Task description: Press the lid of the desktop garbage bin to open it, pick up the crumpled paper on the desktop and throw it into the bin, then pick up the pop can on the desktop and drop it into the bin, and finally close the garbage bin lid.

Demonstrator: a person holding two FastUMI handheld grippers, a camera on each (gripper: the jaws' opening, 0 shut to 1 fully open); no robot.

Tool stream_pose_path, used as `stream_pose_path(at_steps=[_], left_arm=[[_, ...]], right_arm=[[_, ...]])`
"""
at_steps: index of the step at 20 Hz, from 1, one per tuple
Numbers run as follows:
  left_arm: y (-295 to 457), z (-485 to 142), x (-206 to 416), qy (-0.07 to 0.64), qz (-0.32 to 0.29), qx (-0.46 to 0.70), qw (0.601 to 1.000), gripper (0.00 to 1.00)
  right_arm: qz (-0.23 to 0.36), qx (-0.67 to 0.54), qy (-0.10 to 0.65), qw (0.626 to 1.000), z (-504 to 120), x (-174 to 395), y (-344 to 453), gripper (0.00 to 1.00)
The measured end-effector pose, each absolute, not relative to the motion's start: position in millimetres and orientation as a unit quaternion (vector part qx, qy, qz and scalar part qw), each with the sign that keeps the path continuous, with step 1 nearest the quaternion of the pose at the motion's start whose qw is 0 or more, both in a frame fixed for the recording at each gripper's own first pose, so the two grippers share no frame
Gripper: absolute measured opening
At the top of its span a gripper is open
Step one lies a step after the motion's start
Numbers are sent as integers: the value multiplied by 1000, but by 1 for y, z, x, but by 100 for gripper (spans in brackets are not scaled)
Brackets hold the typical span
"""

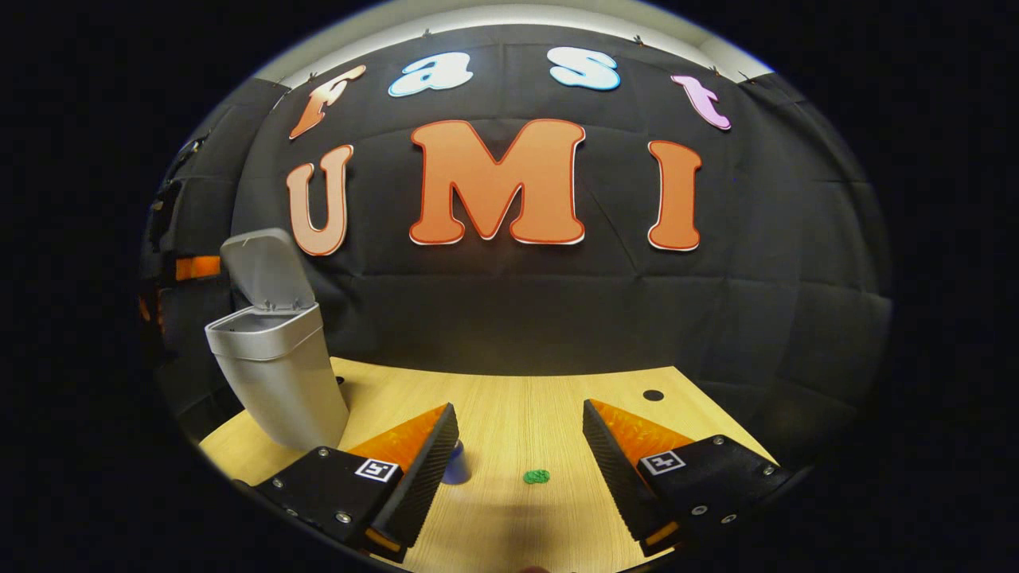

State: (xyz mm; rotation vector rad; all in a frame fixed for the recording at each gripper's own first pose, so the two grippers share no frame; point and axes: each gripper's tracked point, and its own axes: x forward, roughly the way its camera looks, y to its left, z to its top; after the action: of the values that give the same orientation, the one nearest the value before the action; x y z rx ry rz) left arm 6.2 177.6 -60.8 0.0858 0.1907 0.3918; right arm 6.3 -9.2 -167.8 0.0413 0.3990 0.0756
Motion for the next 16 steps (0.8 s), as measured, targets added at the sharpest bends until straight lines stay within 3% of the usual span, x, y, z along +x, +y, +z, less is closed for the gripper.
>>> stream_pose_path(at_steps=[3, 5, 7, 8, 9, 16], left_arm=[[143, -44, -5, 73, 175, 34, 981, 54], [124, -39, -15, 68, 163, 24, 984, 63], [109, -35, -29, 68, 160, 11, 985, 85], [100, -34, -34, 69, 156, 4, 985, 92], [89, -33, -43, 71, 153, 2, 986, 95], [41, -15, -57, 86, 130, 60, 986, 94]], right_arm=[[45, 22, 210, 976, -186, 7, -11, 94], [49, 12, 222, 974, -208, 11, -10, 94], [59, -5, 241, 969, -241, 18, -8, 94], [66, -11, 255, 965, -260, 22, -7, 94], [68, -17, 271, 960, -280, 27, -9, 94], [66, -31, 377, 924, -404, 51, -14, 95]])
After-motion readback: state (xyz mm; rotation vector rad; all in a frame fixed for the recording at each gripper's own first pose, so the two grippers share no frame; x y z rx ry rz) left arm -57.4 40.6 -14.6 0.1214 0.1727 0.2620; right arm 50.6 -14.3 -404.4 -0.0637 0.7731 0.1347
